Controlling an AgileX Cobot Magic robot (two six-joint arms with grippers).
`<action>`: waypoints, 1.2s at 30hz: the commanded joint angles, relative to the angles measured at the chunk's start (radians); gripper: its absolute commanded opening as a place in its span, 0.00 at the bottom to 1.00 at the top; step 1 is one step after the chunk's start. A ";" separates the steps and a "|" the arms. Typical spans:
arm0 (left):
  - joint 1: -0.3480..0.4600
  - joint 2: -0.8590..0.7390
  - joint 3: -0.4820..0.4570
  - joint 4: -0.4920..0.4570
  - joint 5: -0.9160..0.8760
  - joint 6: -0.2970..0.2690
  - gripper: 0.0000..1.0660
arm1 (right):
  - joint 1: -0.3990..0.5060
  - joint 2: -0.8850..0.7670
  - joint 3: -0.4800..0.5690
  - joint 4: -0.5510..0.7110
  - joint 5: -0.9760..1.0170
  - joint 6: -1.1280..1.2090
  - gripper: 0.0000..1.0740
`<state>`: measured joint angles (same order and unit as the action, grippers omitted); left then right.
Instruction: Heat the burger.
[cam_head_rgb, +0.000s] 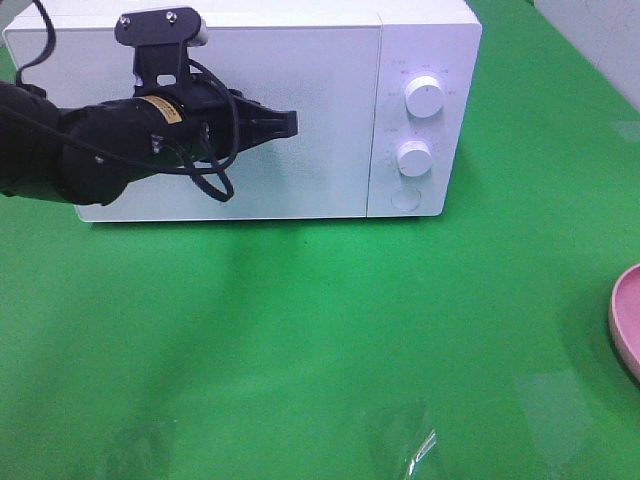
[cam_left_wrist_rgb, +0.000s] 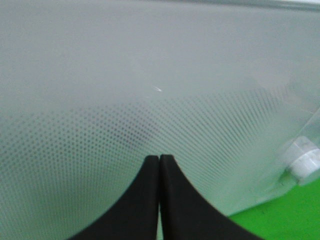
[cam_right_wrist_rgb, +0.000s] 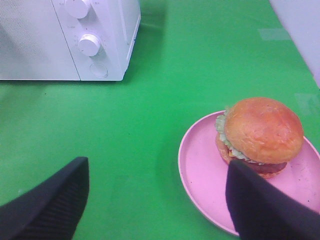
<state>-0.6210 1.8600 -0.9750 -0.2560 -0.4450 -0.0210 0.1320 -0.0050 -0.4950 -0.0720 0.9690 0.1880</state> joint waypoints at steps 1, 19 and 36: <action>-0.021 -0.064 0.032 -0.008 0.142 0.000 0.09 | -0.007 -0.025 0.002 0.005 -0.010 -0.011 0.68; -0.021 -0.306 0.044 -0.001 1.044 -0.001 0.94 | -0.007 -0.025 0.002 0.005 -0.010 -0.011 0.68; 0.336 -0.551 0.044 0.100 1.468 0.004 0.94 | -0.007 -0.025 0.002 0.005 -0.010 -0.011 0.68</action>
<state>-0.3220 1.3260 -0.9330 -0.1570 0.9800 -0.0360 0.1320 -0.0050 -0.4950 -0.0720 0.9690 0.1880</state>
